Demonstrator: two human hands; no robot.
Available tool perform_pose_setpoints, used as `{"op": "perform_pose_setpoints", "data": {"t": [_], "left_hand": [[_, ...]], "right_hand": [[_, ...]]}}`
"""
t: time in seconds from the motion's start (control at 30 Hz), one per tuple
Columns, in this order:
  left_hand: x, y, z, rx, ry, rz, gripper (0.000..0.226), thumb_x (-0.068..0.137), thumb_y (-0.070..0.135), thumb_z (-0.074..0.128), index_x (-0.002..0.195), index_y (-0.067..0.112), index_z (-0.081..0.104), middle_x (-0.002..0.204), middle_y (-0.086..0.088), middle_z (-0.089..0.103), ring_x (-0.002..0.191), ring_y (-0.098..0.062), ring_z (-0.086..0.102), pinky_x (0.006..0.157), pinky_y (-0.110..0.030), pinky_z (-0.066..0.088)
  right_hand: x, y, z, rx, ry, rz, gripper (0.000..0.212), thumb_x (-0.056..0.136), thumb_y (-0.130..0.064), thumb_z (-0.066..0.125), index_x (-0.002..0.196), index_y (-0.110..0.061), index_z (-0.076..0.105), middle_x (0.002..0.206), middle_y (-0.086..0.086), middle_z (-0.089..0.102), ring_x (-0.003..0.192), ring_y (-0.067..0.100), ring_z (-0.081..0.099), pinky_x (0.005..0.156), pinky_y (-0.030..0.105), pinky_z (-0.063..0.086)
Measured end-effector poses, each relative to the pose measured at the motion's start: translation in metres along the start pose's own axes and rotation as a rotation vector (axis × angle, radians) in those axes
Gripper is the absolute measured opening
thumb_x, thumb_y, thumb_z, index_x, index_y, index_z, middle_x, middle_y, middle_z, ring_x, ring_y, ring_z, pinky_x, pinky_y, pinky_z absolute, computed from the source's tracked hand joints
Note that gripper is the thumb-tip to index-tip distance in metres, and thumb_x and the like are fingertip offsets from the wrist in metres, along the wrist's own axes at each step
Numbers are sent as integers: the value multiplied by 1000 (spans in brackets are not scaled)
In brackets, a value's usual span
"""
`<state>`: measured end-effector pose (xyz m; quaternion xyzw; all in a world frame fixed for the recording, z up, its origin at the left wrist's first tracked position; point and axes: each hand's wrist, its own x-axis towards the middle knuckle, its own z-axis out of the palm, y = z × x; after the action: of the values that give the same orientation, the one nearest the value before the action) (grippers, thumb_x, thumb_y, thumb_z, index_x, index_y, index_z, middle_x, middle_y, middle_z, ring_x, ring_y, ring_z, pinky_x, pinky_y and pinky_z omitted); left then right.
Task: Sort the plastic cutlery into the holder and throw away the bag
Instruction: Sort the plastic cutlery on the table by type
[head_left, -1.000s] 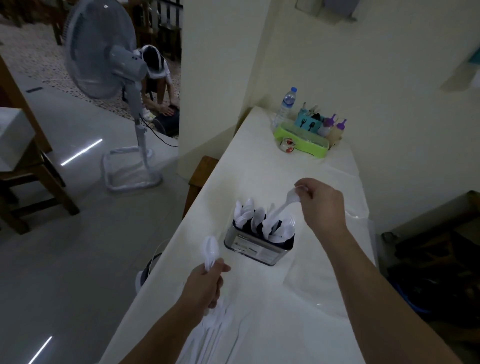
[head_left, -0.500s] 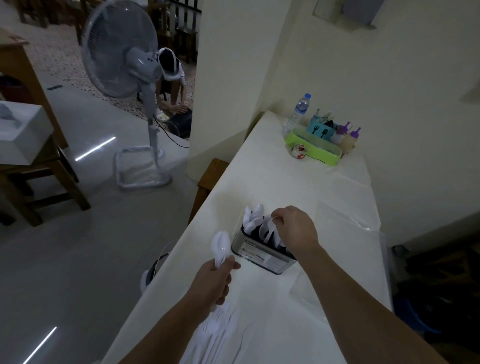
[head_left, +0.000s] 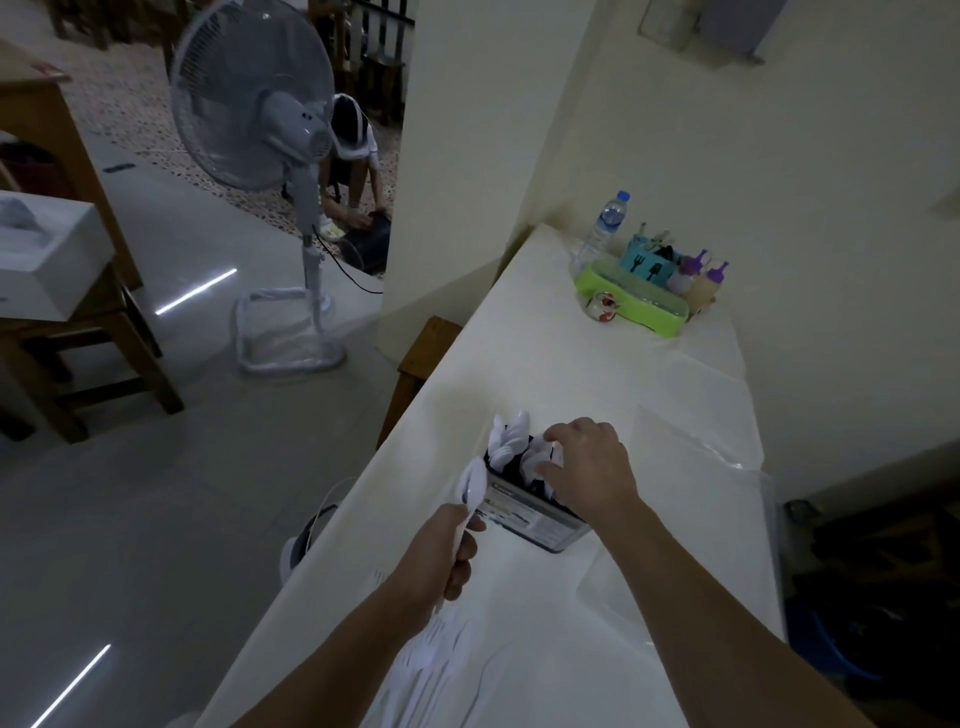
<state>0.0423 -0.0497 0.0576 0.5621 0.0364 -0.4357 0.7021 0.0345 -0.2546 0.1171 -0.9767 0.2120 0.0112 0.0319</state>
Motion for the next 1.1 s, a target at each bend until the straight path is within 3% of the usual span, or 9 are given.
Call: {"op": "perform_pose_setpoints", "data": {"t": [0.13,0.2,0.3,0.4,0.57,0.7,0.77,0.87,1.1], "left_hand": [[-1,1,7,37,-1,33,32,100,32,36,91,9,57,61,1,40,48,-10,29,45,-22,23],[0,-1,12,139,7,94,35,103,34,34,89,12,58,65,2,43,51,-9,33,45,-21,27],[-1,-3,21,320,34,232,33,104,36,33,88,21,58,71,6,50,54,-4,42,49,-17,34],[-6,-2,26,505,48,401,25,104,32,35,98,18,56,83,3,59,60,3,52,55,-9,42],[-3,-12,15,751,31,474,29,102,26,44,75,35,40,66,11,47,57,1,45,56,-11,37],[-3,-25,3,649,-85,333,28,99,33,48,72,25,46,60,10,41,55,-8,37,55,-27,34],[-9,-24,2,514,-104,268,29,100,34,46,75,19,52,59,9,39,52,-10,33,49,-26,28],[-12,-18,2,325,-135,195,37,103,29,35,91,3,59,59,2,38,49,-13,27,47,-24,20],[-9,-17,6,477,-140,272,31,105,30,35,98,10,57,59,3,42,42,-11,35,41,-22,31]], "right_hand": [[-16,-12,-16,192,198,-36,24,93,-34,60,109,-19,69,105,3,68,97,24,58,84,34,47],[-26,-26,-31,397,91,29,24,94,-42,55,95,-23,70,92,-1,70,85,18,64,76,30,49],[-38,-46,-41,593,-239,107,41,91,-58,49,76,-24,67,74,-1,71,66,16,70,65,31,53],[-42,-49,-34,622,-270,102,36,87,-52,58,83,-18,69,73,6,73,66,20,71,68,42,60],[-55,-47,-23,722,-303,164,25,85,-36,70,76,-14,63,66,3,69,53,9,64,49,26,53],[-66,-45,-8,917,-357,258,30,87,-23,71,111,-9,60,89,10,71,63,13,66,55,25,53],[-71,-42,-5,1033,-355,285,34,87,-17,71,118,-9,58,90,7,71,63,13,65,57,24,52],[-75,-35,-8,1096,-353,252,24,89,-14,68,113,-10,66,90,2,74,68,11,65,62,24,52],[-80,-33,-7,1116,-284,274,13,91,-19,65,102,-14,70,93,4,76,75,12,69,65,23,55]]}}
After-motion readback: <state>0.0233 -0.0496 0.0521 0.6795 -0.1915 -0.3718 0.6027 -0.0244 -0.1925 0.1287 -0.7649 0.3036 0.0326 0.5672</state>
